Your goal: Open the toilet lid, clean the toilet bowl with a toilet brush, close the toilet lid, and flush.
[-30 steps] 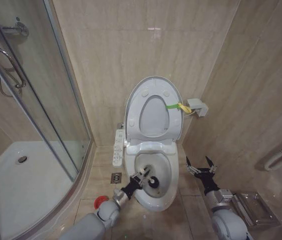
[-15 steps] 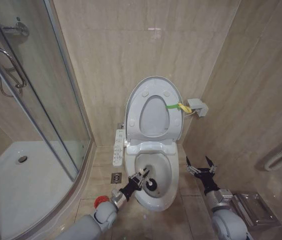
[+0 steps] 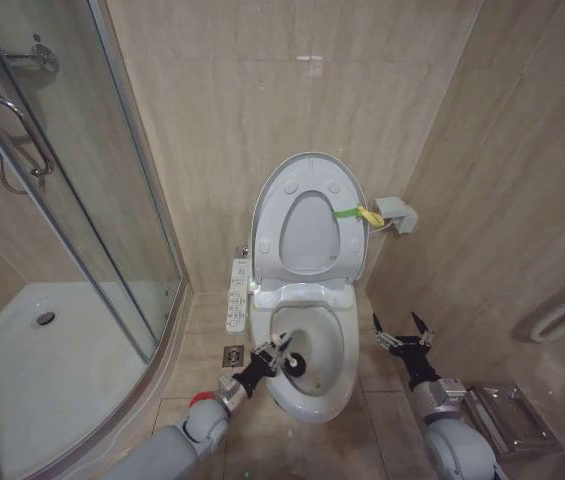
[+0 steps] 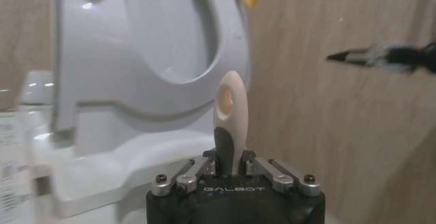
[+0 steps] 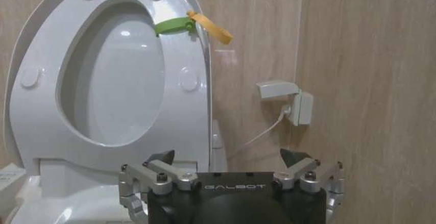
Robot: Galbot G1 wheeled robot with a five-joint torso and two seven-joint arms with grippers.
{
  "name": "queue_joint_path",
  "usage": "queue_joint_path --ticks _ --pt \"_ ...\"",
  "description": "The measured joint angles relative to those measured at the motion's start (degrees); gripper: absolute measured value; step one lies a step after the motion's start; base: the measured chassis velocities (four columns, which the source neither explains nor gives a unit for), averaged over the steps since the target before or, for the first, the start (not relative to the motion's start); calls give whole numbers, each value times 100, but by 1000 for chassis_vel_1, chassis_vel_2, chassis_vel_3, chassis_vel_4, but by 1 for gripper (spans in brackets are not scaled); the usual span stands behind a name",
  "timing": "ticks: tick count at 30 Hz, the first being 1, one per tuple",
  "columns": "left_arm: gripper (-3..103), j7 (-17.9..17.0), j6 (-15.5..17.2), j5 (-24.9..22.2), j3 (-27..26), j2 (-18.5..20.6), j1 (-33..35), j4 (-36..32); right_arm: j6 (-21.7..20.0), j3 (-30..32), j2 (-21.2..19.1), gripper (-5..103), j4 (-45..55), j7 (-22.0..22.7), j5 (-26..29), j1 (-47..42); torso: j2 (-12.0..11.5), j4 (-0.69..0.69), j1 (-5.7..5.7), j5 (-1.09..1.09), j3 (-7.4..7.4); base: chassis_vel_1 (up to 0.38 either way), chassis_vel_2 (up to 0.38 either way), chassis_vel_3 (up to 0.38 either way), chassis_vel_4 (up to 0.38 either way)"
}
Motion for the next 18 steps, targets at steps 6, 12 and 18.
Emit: queue_joint_path --ticks 6,12,18 --pt "19 11 9 -17 80 -183 -80 143 0 0 0 100 0 0 0 0 0 -1 0 0 0 0 0 0 0" --pt "19 133 -190 -28 -90 -297 -256 763 0 0 0 100 0 0 0 0 0 0 0 1 0 0 0 0 0" --pt "19 66 -85 -82 0 -148 -105 148 0 0 0 100 0 0 0 0 0 0 0 0 0 0 0 0 0"
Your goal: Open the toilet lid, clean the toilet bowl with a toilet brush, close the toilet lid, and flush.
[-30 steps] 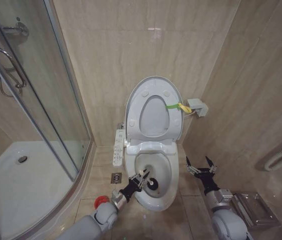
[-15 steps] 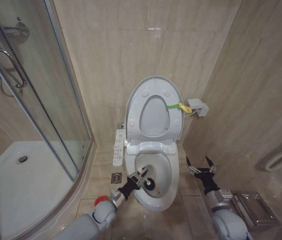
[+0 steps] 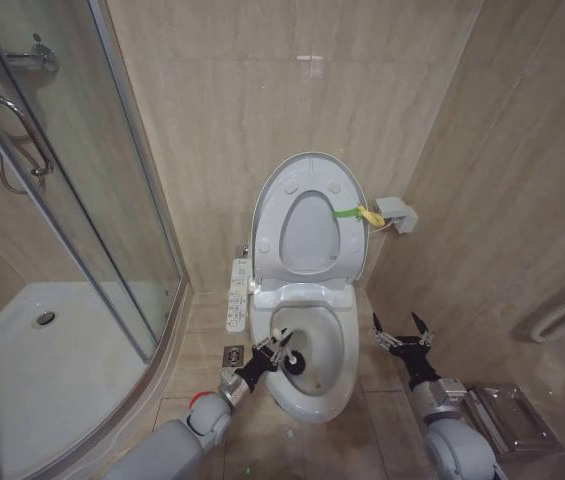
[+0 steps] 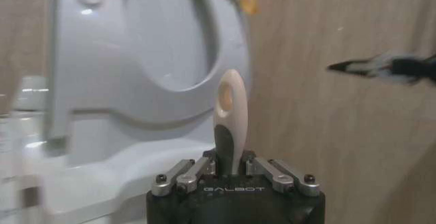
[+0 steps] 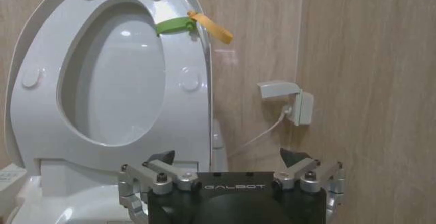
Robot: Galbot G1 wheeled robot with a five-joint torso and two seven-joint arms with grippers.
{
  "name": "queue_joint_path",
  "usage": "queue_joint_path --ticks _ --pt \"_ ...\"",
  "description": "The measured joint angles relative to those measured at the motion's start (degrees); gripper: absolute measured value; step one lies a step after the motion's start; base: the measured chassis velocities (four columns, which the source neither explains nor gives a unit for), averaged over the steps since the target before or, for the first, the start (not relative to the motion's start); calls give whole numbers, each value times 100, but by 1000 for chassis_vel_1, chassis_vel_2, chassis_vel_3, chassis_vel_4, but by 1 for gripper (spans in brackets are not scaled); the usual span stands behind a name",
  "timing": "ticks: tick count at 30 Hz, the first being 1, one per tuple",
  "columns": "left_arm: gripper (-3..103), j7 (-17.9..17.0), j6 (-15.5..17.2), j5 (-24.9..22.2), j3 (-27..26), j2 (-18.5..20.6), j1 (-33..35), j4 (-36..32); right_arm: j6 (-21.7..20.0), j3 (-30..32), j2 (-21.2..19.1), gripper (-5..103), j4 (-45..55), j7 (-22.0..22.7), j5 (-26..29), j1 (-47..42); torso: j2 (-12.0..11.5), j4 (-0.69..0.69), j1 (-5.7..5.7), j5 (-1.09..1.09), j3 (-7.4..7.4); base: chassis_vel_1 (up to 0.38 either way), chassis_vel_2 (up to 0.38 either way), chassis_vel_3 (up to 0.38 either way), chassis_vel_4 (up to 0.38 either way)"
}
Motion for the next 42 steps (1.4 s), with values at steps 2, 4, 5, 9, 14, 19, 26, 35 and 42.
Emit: queue_joint_path --ticks 2,4,5,9,14,19,26,35,42 --pt "19 -90 103 9 118 6 102 -311 0 0 0 100 0 0 0 0 0 -1 -1 -1 0 0 0 0 0" --pt "19 -107 123 24 147 7 129 -367 0 0 0 100 0 0 0 0 0 -2 0 0 0 0 0 0 0" --pt "19 -120 147 62 186 -4 173 -415 0 0 0 100 0 0 0 0 0 -2 0 -1 0 0 0 0 0" --pt "19 -197 154 92 180 -10 194 -310 0 0 0 100 0 0 0 0 0 -1 0 0 0 0 0 0 0" --pt "19 -240 155 95 70 90 213 -139 0 0 0 100 0 0 0 0 0 0 0 -1 0 0 0 0 0" --pt "19 -270 164 118 4 277 292 -269 0 0 0 100 0 0 0 0 0 0 0 0 0 0 0 0 0" --pt "19 -338 252 131 64 416 455 -740 0 0 0 100 0 0 0 0 0 0 0 -1 0 0 0 0 0" --pt "19 -243 124 134 -133 324 301 -102 0 0 0 100 0 0 0 0 0 -1 0 0 0 0 0 0 0" --pt "19 -319 216 119 12 387 407 -668 0 0 0 100 0 0 0 0 0 -1 0 0 0 0 0 0 0"
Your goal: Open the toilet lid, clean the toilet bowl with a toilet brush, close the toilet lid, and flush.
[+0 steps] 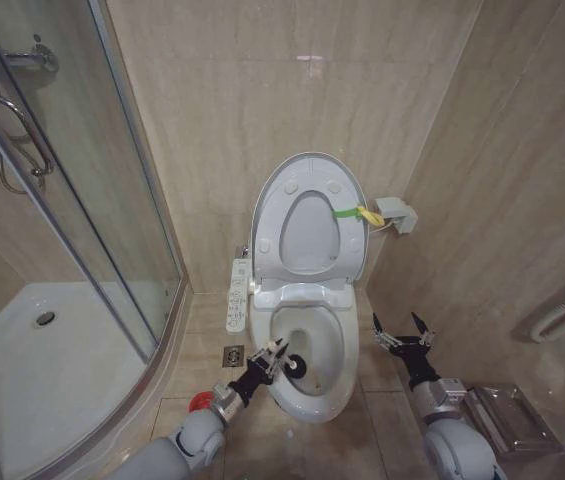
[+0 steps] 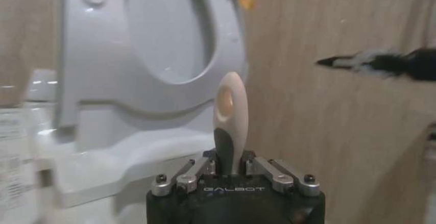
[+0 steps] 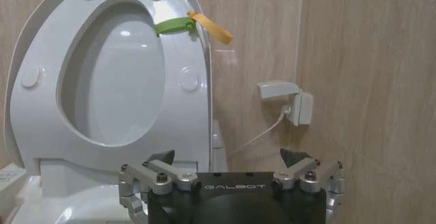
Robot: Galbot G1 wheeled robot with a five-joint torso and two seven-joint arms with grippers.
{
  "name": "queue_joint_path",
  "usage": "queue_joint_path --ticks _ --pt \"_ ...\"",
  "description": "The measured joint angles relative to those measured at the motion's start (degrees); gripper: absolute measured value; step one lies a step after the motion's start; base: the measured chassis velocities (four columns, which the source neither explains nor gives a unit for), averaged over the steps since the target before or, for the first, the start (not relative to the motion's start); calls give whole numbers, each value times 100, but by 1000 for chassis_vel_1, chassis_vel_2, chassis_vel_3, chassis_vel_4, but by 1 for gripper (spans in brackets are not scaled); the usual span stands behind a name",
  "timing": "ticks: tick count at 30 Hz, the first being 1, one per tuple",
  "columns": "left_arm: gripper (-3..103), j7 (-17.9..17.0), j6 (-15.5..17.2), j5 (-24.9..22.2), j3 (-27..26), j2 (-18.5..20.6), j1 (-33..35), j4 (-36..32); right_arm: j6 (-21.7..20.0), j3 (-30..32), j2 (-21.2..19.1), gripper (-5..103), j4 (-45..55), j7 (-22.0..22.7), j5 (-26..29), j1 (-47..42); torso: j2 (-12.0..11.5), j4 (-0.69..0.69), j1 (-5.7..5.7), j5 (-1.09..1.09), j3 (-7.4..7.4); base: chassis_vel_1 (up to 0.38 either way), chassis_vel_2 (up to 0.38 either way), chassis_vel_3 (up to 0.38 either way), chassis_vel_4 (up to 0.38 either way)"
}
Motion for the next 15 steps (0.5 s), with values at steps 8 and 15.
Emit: queue_joint_path --ticks 8,15 --pt "19 15 -9 44 66 -52 58 71 0 0 0 100 0 0 0 0 0 0 0 0 0 0 0 0 0" --pt "19 98 -113 13 -66 -119 -130 445 0 0 0 100 0 0 0 0 0 0 0 1 0 0 0 0 0"
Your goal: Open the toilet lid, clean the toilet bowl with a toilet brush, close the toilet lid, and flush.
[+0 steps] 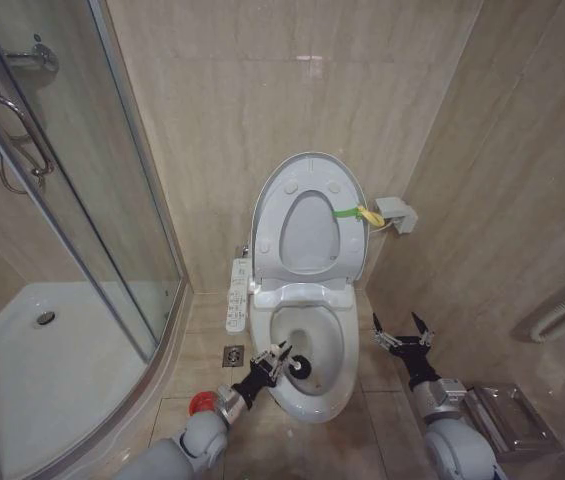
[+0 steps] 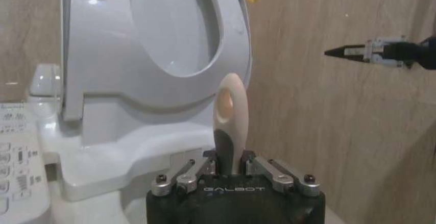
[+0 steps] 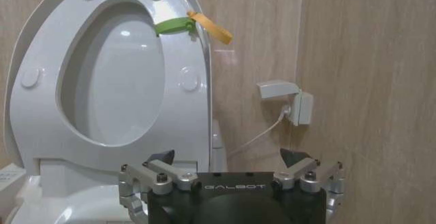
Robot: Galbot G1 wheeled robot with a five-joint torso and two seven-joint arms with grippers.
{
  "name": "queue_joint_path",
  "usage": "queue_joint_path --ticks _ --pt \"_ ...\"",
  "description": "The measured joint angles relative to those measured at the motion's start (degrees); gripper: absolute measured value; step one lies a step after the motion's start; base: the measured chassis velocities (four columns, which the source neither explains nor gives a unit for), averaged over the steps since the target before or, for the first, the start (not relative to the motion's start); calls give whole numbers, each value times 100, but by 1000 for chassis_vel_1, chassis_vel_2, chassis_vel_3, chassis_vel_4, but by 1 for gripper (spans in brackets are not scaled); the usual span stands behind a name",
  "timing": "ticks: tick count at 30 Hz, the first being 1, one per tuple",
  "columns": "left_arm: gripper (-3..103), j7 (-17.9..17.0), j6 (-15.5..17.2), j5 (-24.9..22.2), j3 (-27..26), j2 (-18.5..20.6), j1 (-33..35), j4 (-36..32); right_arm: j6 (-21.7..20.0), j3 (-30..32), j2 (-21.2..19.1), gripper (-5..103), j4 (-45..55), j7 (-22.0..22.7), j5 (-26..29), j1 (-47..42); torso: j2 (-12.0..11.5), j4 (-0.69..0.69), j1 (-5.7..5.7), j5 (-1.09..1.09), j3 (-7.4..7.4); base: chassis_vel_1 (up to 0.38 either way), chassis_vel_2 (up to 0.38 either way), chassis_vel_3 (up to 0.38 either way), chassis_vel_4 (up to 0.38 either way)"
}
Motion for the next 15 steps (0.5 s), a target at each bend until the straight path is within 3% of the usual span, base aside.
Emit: queue_joint_path --ticks 7,15 --pt "19 -17 64 -48 170 25 131 -465 0 0 0 100 0 0 0 0 0 0 0 0 0 0 0 0 0" --pt "19 77 -22 -35 -25 -16 23 138 0 0 0 100 -1 0 0 0 0 0 0 0 0 0 0 0 0"
